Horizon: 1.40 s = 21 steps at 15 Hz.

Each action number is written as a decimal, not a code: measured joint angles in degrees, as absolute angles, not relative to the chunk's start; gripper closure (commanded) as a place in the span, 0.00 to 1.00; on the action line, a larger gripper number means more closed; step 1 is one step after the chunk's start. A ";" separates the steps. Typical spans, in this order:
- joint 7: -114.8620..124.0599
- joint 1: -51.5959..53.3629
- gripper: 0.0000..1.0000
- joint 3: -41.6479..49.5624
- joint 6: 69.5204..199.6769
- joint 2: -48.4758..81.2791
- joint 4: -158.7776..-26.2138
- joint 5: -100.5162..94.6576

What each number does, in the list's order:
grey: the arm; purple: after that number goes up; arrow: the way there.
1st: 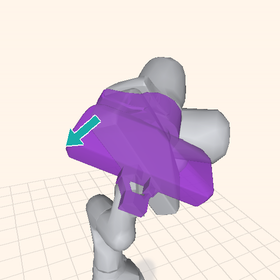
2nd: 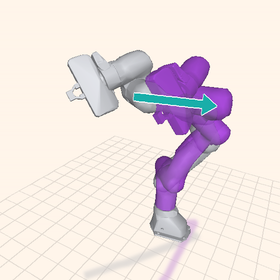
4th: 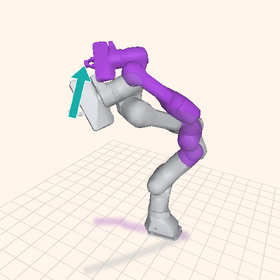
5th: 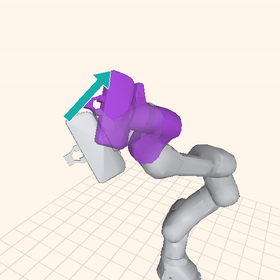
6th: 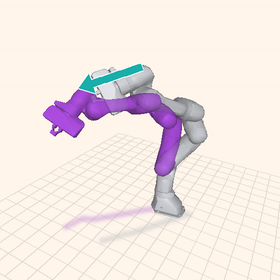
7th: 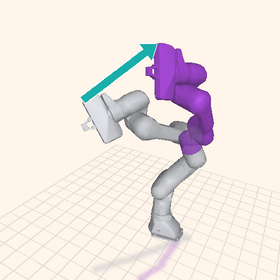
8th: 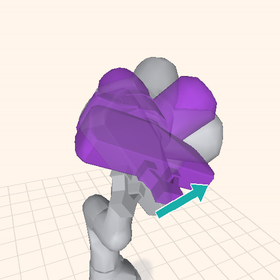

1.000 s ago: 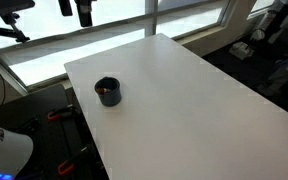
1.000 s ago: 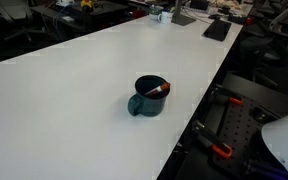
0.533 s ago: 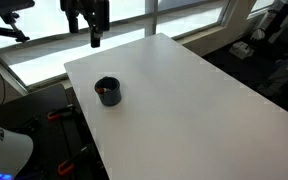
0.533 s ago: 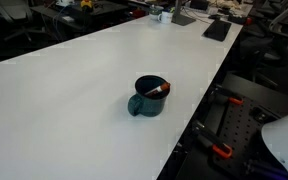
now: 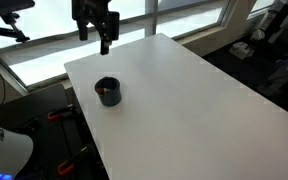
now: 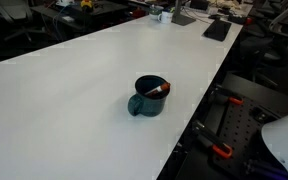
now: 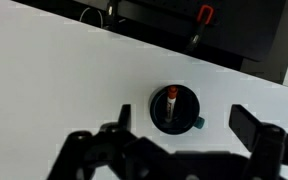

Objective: Put the red marker on the table.

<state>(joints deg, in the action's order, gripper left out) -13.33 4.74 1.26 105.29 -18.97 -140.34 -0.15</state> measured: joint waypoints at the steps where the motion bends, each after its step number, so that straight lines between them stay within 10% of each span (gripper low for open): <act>1: -13.67 4.73 0.00 1.31 106.99 -17.07 -140.31 -0.10; 21: -15.61 5.08 0.00 -4.30 110.73 12.60 -127.20 1.42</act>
